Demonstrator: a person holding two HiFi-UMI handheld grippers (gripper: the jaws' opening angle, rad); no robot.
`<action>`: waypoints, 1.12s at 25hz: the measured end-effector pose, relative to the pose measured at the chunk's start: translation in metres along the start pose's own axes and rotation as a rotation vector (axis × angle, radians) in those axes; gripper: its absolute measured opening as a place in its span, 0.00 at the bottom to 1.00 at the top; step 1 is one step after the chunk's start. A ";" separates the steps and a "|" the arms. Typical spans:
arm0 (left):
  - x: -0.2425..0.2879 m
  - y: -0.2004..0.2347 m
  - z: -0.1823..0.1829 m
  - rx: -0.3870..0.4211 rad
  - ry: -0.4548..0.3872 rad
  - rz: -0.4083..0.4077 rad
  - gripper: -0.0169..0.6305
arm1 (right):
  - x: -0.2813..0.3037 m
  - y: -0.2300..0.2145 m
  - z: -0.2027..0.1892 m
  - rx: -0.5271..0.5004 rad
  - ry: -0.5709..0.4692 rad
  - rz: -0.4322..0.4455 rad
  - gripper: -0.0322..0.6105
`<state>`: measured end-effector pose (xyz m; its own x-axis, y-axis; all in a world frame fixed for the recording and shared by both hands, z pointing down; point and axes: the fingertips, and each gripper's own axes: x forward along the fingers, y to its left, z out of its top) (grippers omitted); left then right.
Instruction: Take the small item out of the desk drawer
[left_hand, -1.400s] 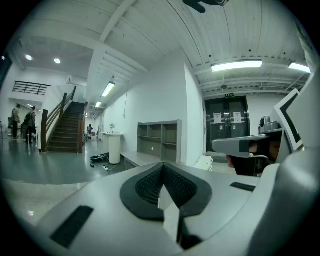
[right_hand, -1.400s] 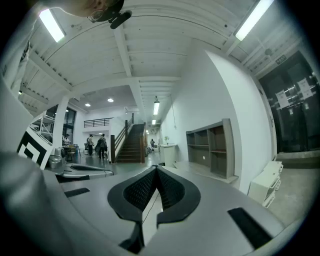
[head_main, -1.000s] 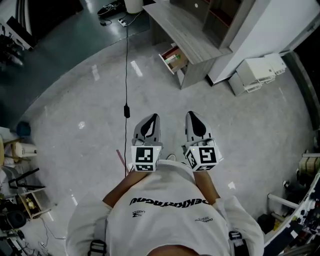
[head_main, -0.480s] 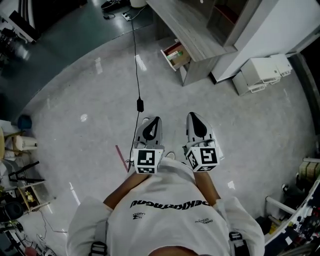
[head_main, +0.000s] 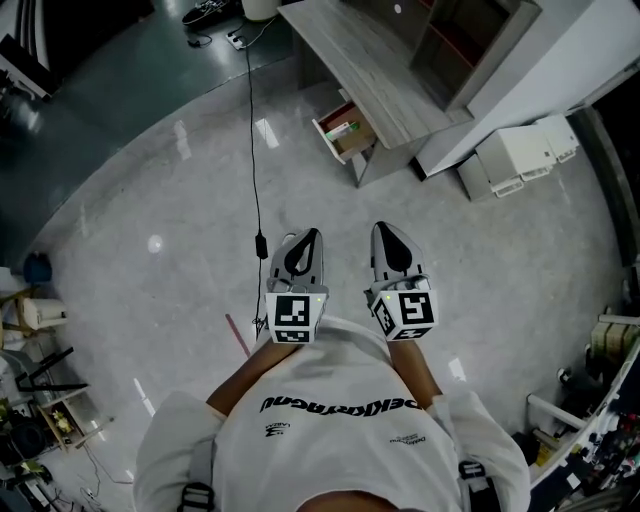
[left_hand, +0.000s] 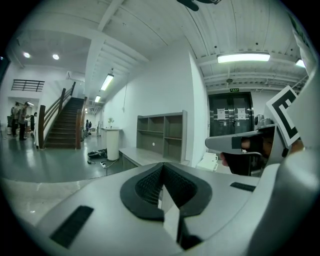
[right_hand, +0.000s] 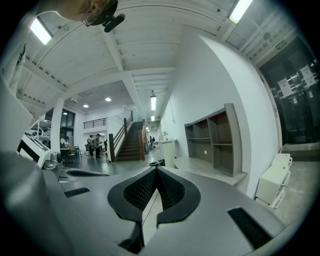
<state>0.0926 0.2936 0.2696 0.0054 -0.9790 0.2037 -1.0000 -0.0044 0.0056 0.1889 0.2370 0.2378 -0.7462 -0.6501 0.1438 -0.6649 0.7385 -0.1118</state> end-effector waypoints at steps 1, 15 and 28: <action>0.014 0.011 0.003 0.000 0.000 -0.008 0.05 | 0.017 -0.003 0.003 0.000 0.001 -0.008 0.10; 0.208 0.140 0.039 0.044 0.057 -0.251 0.05 | 0.235 -0.045 0.027 0.030 0.074 -0.199 0.10; 0.305 0.179 0.016 0.065 0.147 -0.430 0.05 | 0.320 -0.073 0.008 0.069 0.156 -0.316 0.10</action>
<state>-0.0850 -0.0094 0.3173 0.4155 -0.8462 0.3335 -0.9051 -0.4209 0.0596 -0.0016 -0.0259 0.2843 -0.4929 -0.8051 0.3300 -0.8666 0.4880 -0.1037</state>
